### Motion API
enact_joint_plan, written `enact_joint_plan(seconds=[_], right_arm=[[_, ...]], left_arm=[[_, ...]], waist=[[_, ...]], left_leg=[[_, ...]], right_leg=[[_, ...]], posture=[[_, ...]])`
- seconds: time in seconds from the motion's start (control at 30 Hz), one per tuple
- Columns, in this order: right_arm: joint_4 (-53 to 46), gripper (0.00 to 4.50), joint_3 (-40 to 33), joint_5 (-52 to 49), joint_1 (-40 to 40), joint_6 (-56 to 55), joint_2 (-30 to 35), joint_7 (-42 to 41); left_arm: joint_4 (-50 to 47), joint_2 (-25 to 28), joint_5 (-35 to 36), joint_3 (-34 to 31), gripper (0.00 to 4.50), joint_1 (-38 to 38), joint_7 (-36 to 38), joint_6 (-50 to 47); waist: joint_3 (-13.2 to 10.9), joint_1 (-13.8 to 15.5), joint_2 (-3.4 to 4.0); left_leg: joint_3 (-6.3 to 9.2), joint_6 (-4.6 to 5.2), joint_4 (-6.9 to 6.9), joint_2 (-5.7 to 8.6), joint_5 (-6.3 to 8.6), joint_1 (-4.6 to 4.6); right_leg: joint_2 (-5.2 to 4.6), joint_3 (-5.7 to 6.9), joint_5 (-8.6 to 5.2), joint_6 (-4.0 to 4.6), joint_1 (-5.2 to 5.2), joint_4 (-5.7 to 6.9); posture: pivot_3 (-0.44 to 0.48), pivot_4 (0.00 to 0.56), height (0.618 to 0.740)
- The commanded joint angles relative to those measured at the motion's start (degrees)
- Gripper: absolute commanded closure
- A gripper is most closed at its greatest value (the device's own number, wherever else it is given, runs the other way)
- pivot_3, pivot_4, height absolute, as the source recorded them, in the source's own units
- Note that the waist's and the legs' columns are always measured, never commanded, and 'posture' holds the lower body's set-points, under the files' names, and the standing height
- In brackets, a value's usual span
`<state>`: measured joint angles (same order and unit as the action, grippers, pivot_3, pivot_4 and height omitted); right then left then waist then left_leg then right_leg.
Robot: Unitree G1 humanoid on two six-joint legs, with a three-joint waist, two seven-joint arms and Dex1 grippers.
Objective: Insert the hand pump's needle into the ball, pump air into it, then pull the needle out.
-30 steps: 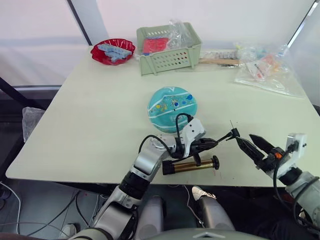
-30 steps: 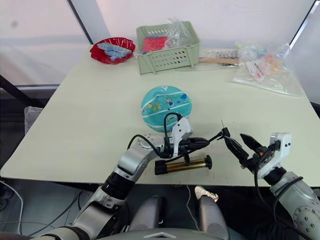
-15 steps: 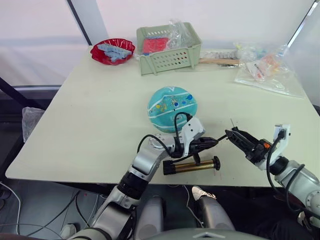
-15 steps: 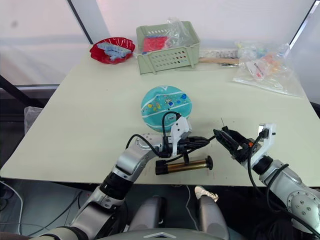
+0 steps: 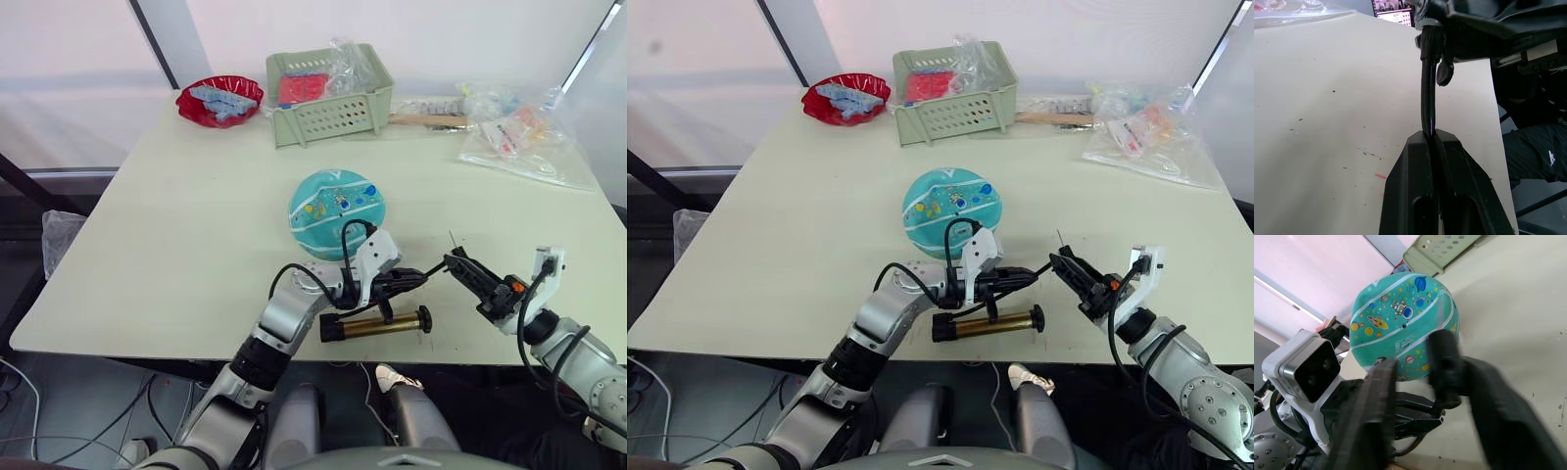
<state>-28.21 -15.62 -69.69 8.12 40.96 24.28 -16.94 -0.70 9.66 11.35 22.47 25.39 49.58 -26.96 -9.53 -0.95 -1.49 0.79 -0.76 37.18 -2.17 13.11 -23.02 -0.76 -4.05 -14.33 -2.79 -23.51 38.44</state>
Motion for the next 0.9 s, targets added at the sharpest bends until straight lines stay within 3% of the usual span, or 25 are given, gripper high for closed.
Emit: enact_joint_plan(seconds=[0.03,0.47,0.57,0.8,0.9], right_arm=[[-0.61,4.09,-1.21,0.36,-0.22,-1.39,-0.06,-0.96],[-1.15,4.18,0.61,7.92,0.27,-4.13,0.69,-6.32],[-1.42,4.18,0.79,11.07,0.36,-6.36,1.14,-8.8],[-2.42,4.18,-0.36,20.82,1.83,-14.66,3.22,-15.2],[-2.84,4.18,-1.67,23.42,2.76,-17.41,5.26,-18.13]], left_arm=[[-2.63,-0.15,0.78,0.09,4.5,-0.26,0.11,1.17],[-2.1,0.26,0.19,-0.2,4.5,-0.36,-0.16,2.92],[-2.55,0.92,0.32,-0.49,3.48,-0.57,-0.01,3.51],[-5.45,3.82,1.84,-3.41,0.18,-1.49,0.78,5.47],[-6.92,5.75,3.35,-5.7,0.08,-1.38,2.29,6.6]], waist=[[0.0,0.0,0.0],[0.0,-0.02,0.0],[0.0,-0.01,0.0],[-0.01,-0.02,0.01],[-0.02,0.02,0.02]], left_leg=[[0.0,0.0,0.0,0.0,0.0,0.0],[0.0,0.0,0.0,0.0,0.0,0.0],[0.0,0.0,0.0,0.0,0.0,0.0],[0.0,0.0,-0.01,-0.01,0.0,0.0],[-0.01,0.0,-0.01,-0.02,0.0,0.0]], right_leg=[[0.0,0.0,0.0,0.0,0.0,0.0],[0.0,0.0,0.0,0.0,-0.01,0.0],[0.0,0.0,0.0,0.0,-0.01,0.0],[0.01,0.01,0.0,0.0,-0.02,-0.01],[0.01,0.01,-0.01,0.0,-0.02,-0.02]], posture=[[0.0,0.15,0.736],[0.0,0.15,0.736],[0.0,0.15,0.736],[0.0,0.15,0.736],[0.0,0.15,0.736]])
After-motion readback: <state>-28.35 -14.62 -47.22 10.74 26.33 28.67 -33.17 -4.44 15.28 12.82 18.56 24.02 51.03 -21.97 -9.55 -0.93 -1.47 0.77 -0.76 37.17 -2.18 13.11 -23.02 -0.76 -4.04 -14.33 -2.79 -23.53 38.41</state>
